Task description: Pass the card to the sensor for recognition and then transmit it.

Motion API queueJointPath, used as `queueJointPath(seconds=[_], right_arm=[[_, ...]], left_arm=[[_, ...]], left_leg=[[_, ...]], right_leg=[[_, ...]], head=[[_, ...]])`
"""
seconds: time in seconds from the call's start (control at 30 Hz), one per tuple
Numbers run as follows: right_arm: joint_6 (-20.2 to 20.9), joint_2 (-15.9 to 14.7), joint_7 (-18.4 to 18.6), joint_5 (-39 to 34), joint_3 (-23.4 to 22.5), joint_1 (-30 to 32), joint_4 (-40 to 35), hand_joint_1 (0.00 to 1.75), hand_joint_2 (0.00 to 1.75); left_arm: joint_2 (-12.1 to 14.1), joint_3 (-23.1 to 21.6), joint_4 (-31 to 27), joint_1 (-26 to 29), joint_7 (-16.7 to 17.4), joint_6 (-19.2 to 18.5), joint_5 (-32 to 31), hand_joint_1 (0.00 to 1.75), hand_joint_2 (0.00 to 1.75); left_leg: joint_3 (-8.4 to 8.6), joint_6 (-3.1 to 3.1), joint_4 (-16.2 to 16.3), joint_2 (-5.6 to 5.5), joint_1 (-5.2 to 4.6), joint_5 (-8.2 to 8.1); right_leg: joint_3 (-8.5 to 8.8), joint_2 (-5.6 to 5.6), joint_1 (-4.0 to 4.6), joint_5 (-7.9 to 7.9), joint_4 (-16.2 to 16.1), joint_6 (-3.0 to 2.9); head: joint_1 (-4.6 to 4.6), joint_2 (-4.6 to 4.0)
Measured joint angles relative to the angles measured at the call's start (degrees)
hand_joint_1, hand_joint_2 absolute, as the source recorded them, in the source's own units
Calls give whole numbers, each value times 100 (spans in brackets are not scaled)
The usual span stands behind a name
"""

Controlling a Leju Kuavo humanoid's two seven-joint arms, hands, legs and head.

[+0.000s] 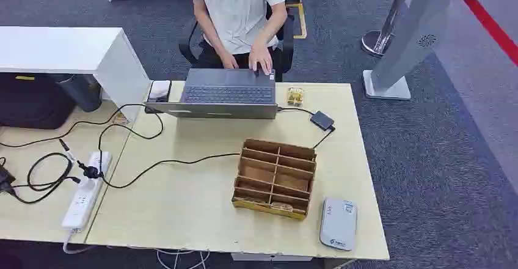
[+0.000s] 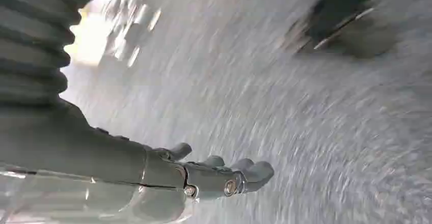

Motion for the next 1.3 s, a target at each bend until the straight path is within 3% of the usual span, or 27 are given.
queueJointPath(seconds=[0.07,0.1,0.53,0.8,0.93,1.07,1.2,1.3], right_arm=[[-2,55,31,945,-305,-81,90,0,175],[-33,70,40,1018,-404,-103,116,0,175],[-1334,59,372,1040,-1208,-182,153,0,175],[-2114,31,291,1477,-1811,-156,-166,0,175],[-2361,88,74,1965,-2202,-77,-595,0,175],[-2347,326,-88,2393,-2662,41,-1343,0,175],[-2505,766,-580,2701,-3186,118,-2293,0,175],[-2616,1074,-1221,2409,-3556,115,-2892,0,175]], left_arm=[[-64,81,112,-87,55,2,-31,0,175],[-83,103,149,-110,68,9,-37,0,175],[-225,391,333,-206,271,241,114,0,175],[-315,582,357,-206,291,317,229,0,175],[-357,673,357,-206,289,361,284,0,175],[-387,774,357,-206,278,378,354,0,175],[-433,861,357,-203,223,422,435,0,175],[-475,975,357,-199,166,424,553,0,175]], left_leg=[[3,0,1,-1,0,0],[3,0,2,-1,0,0],[3,1,3,0,-4,-1],[4,1,5,-1,-6,-1],[4,1,5,-2,-7,-1],[3,1,5,-2,-7,-1],[4,1,5,-2,-7,-1],[4,1,5,-3,-7,0]], right_leg=[[5,-1,0,0,0,0],[4,-1,0,0,0,0],[4,0,-2,0,0,1],[4,0,-5,0,0,1],[4,-1,-6,0,0,1],[4,-1,-6,0,0,1],[3,0,-6,0,0,1],[4,-1,-6,0,1,1]], head=[[0,0],[4,0],[0,0],[0,0],[-2,0],[0,0],[-2,0],[-2,0]])
